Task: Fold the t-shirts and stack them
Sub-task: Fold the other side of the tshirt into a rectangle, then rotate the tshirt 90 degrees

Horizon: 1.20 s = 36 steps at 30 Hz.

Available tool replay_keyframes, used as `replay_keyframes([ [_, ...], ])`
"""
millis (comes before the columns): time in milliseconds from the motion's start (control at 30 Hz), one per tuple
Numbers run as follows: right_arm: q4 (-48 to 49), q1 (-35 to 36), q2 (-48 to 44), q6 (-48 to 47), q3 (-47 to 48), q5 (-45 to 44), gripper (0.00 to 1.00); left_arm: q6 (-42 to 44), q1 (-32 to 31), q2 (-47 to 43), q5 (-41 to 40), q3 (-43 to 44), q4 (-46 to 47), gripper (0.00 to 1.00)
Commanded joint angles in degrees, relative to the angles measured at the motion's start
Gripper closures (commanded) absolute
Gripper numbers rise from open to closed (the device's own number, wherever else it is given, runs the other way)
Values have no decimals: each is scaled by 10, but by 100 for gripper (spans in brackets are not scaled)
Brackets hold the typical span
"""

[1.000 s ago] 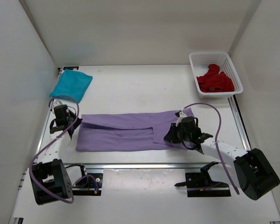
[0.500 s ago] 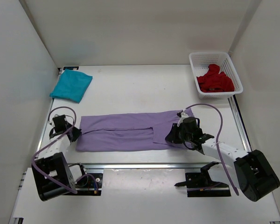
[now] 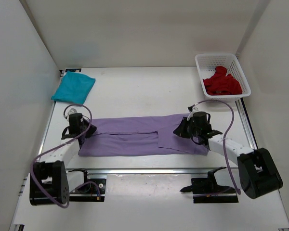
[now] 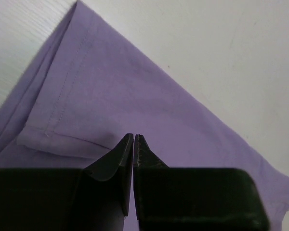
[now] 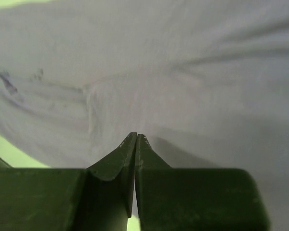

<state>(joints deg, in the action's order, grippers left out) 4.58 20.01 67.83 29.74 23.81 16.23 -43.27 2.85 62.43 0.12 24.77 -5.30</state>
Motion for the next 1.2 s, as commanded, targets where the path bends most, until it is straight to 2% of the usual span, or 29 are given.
replay_keyframes([
  [0, 46, -30, 50, 7, 51, 3, 100, -26, 9, 52, 27, -22, 62, 86],
  [200, 39, -73, 129, 5, 120, -44, 100, -62, 141, 109, 113, -80, 133, 87],
  [333, -2, -116, 185, -9, 149, -69, 100, -66, 183, 102, 160, -90, 135, 87],
  [467, -23, -142, 166, -20, 135, -71, 100, -73, 201, 60, 182, -94, 137, 85],
  [567, -43, -113, 121, -32, 144, -97, 100, -75, 147, 8, 160, -90, 142, 83],
  [667, -56, -67, 115, -32, 154, -91, 100, -31, 40, -32, 104, -44, 99, 83],
  [767, -53, -31, 151, -23, 162, -88, 100, 4, -41, -43, 80, -28, 91, 83],
  [933, -71, -29, 296, -19, 233, -45, 100, 5, -96, -29, 117, -54, 120, 83],
  [1033, -129, -37, 389, -35, 333, -44, 100, 7, -135, -31, 133, -61, 129, 82],
  [1133, -180, -46, 496, -50, 480, -21, 100, 6, -173, -46, 137, -72, 127, 82],
  [1167, -199, -49, 549, -54, 563, -17, 100, 3, -179, -51, 133, -74, 122, 83],
])
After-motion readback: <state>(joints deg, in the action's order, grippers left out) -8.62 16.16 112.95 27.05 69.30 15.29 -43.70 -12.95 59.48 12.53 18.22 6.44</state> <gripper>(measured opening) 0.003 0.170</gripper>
